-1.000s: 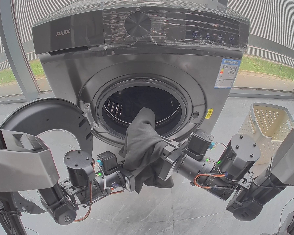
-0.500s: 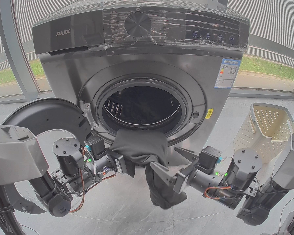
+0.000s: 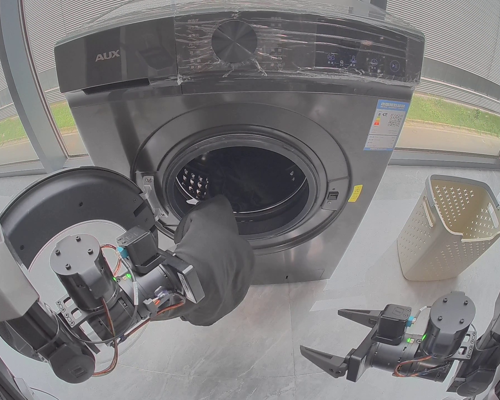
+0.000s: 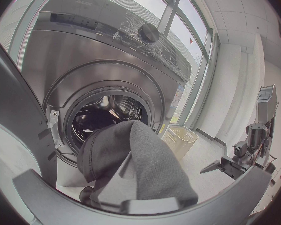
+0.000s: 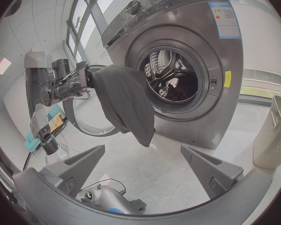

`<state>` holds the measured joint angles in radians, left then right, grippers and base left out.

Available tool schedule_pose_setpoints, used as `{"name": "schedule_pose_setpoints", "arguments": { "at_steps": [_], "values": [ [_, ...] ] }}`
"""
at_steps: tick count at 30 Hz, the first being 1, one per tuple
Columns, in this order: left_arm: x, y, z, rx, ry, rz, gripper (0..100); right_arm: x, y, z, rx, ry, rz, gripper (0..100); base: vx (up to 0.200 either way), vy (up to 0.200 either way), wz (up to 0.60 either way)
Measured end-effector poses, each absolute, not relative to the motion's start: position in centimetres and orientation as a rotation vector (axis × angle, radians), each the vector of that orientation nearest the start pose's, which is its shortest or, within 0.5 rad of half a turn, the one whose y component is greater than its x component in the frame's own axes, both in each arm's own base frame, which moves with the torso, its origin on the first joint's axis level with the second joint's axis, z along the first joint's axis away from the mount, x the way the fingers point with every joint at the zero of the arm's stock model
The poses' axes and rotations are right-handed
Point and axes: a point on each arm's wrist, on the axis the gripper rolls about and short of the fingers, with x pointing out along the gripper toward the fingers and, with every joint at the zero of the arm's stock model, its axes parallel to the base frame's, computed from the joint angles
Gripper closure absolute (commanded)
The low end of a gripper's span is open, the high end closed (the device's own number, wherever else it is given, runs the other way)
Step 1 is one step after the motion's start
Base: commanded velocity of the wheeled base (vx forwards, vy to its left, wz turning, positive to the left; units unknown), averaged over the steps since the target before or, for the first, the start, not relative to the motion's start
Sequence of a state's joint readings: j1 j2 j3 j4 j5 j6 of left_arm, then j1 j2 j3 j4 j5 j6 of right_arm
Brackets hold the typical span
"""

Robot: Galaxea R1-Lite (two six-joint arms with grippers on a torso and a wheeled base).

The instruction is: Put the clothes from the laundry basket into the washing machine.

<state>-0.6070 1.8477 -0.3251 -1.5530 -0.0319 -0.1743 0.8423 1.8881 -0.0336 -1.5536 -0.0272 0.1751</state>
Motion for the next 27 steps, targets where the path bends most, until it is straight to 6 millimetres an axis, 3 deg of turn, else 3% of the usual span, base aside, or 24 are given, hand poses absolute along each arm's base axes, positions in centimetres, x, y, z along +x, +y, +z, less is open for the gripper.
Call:
{"name": "schedule_pose_setpoints", "arguments": {
  "at_steps": [11, 27],
  "values": [
    [20.2, -16.2, 12.1, -0.168, 0.037, -0.655, 100, 15.4, 15.6, 7.2, 0.062, 0.313, 0.74, 0, 0.0, 0.0, 0.0],
    [20.5, -16.1, 11.7, -0.163, 0.05, -0.645, 100, 15.7, 15.9, 7.1, 0.067, 0.312, 0.737, 0, 0.188, 0.0, 0.0]
  ]
}}
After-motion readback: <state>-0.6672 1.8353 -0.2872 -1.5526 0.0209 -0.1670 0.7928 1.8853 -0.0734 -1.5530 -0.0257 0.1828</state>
